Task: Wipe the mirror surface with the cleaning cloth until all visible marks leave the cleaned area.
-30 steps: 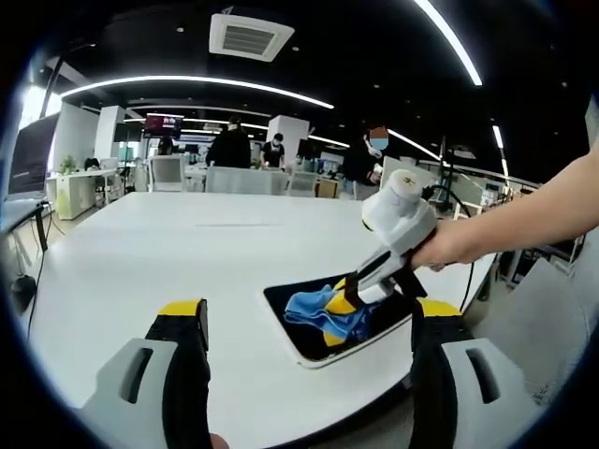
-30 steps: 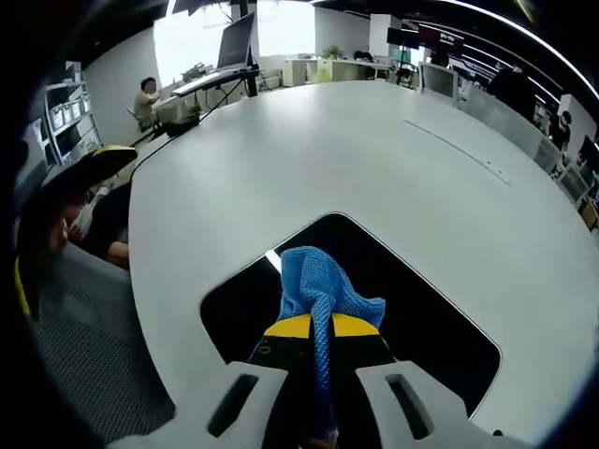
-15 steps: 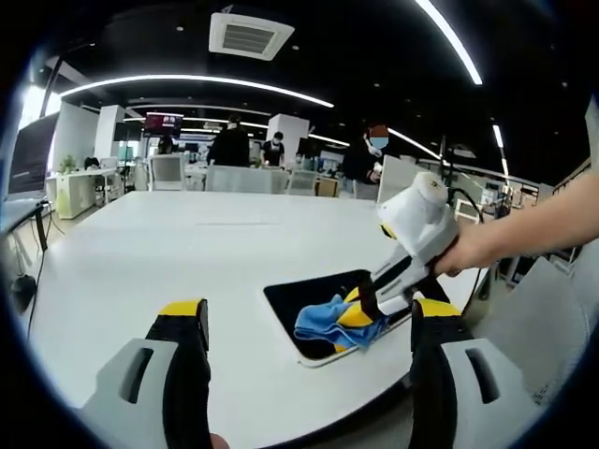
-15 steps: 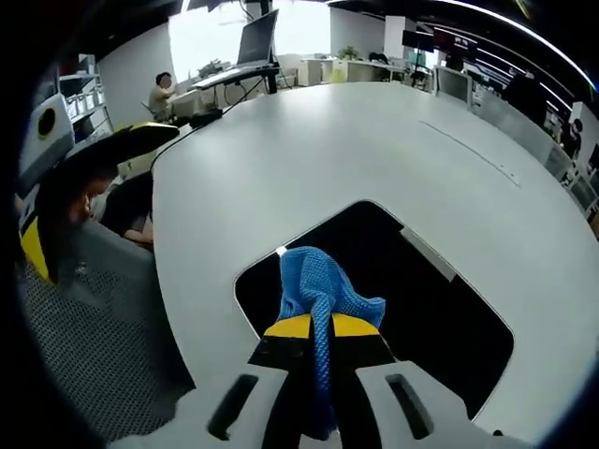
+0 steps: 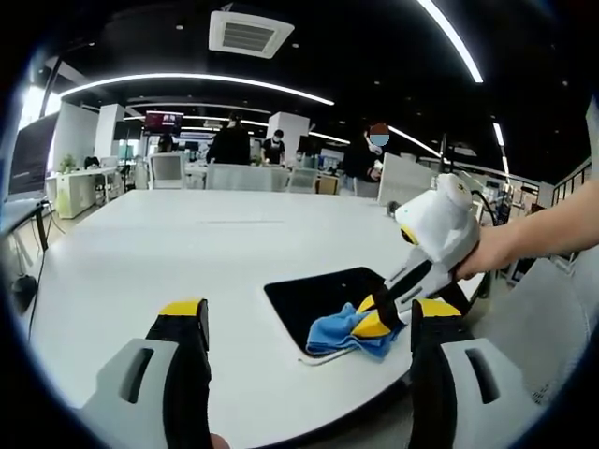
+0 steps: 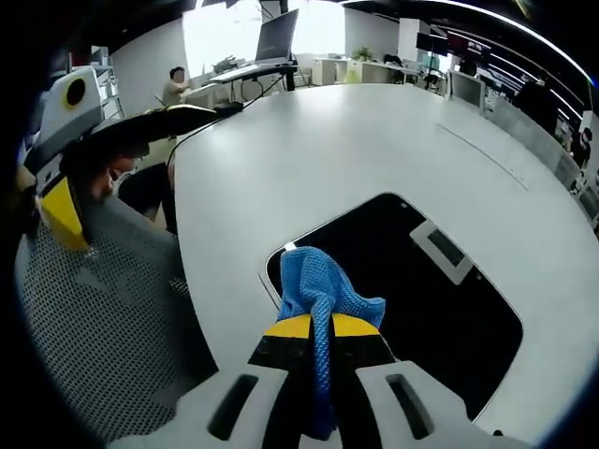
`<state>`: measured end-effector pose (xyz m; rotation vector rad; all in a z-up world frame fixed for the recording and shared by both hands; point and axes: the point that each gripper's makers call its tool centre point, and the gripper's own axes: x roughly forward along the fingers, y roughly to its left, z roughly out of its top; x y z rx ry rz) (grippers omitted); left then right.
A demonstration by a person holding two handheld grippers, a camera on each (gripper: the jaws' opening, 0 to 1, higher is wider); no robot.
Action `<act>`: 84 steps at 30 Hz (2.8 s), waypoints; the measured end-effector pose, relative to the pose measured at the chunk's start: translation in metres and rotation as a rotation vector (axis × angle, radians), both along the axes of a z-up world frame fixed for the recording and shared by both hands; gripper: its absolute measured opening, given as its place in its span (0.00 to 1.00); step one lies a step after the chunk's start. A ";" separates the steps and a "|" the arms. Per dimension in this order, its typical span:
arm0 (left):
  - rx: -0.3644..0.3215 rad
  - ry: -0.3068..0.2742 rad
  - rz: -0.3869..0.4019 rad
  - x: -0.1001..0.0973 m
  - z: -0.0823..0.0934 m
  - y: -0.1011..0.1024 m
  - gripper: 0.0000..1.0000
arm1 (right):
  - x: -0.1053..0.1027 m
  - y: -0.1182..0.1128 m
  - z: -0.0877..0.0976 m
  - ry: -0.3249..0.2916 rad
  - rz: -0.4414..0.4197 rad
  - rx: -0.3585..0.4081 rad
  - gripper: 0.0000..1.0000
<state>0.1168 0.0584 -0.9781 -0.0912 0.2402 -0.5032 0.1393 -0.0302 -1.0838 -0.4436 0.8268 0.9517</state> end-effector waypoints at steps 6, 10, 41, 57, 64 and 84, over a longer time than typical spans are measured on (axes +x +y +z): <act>0.002 0.000 0.002 0.000 0.000 0.000 0.87 | -0.003 -0.001 0.000 0.015 -0.004 0.004 0.00; 0.002 -0.002 0.003 0.000 0.000 0.001 0.87 | -0.003 -0.001 0.000 0.016 -0.011 0.011 0.00; 0.010 0.004 0.006 0.001 -0.001 0.001 0.86 | -0.003 -0.020 0.000 0.035 0.000 0.023 0.00; 0.010 0.000 0.012 0.000 -0.001 0.002 0.86 | -0.005 -0.040 0.000 0.049 -0.037 0.018 0.00; 0.008 -0.005 0.015 0.001 0.000 0.002 0.86 | -0.007 -0.050 0.000 0.058 -0.047 0.015 0.00; 0.017 -0.002 0.025 0.002 -0.001 0.003 0.87 | -0.009 -0.056 0.000 0.065 -0.043 0.022 0.00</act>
